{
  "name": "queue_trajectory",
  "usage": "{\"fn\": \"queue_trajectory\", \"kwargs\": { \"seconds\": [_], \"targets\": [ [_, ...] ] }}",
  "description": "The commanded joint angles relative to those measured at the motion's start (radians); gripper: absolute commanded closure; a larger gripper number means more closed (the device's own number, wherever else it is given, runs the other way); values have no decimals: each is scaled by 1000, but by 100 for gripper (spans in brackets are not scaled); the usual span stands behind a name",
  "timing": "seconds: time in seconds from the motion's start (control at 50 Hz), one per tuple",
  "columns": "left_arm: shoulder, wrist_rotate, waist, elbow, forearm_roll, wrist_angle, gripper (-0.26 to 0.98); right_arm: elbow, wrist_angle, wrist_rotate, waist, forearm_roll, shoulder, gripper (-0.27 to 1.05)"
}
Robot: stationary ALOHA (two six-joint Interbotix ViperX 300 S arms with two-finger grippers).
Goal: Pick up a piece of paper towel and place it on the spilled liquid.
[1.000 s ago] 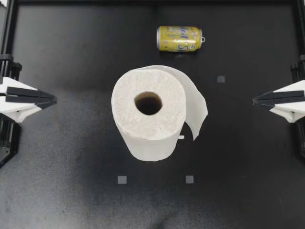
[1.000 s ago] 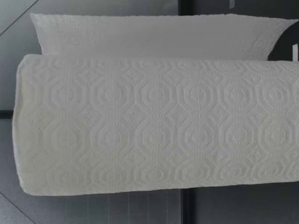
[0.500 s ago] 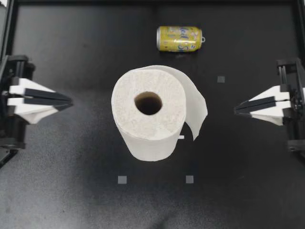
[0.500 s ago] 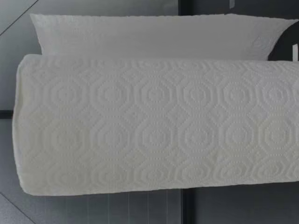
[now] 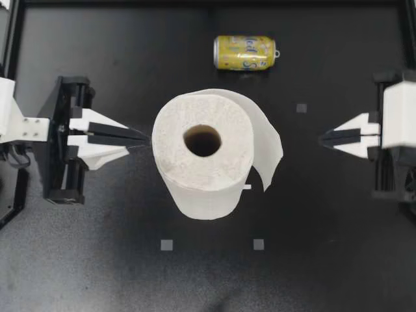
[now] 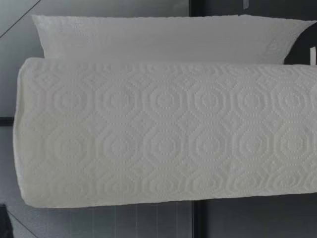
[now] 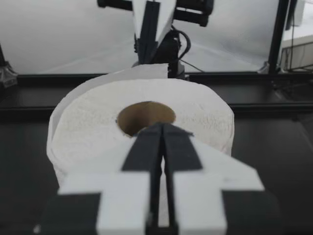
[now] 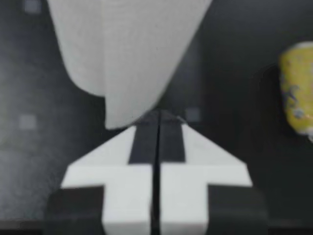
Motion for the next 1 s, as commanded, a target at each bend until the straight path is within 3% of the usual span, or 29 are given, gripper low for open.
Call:
{"fn": "queue_trajectory", "kwargs": {
  "seconds": [0.0, 0.16, 0.28, 0.48, 0.7, 0.82, 0.98],
  "targets": [
    [5, 2, -2, -35, 3, -12, 64, -41, 118, 140, 126, -163, 17, 77],
    [15, 9, -2, -55, 3, -14, 64, -37, 416, 574, 420, -449, 84, 77],
    [28, 31, 0, -69, 3, -14, 64, -14, 453, 810, 520, -554, 150, 77],
    [80, 31, -2, -86, 3, -14, 64, -9, 465, 1134, 541, -723, 347, 76],
    [100, 25, 6, -86, -5, -8, 64, -32, 600, 1440, 541, -816, 503, 74],
    [101, 26, 14, -80, -12, -8, 64, -35, 630, 1557, 541, -848, 554, 64],
    [118, 23, 17, -74, -21, 9, 64, -35, 640, 1626, 531, -873, 591, 35]
  ]
}}
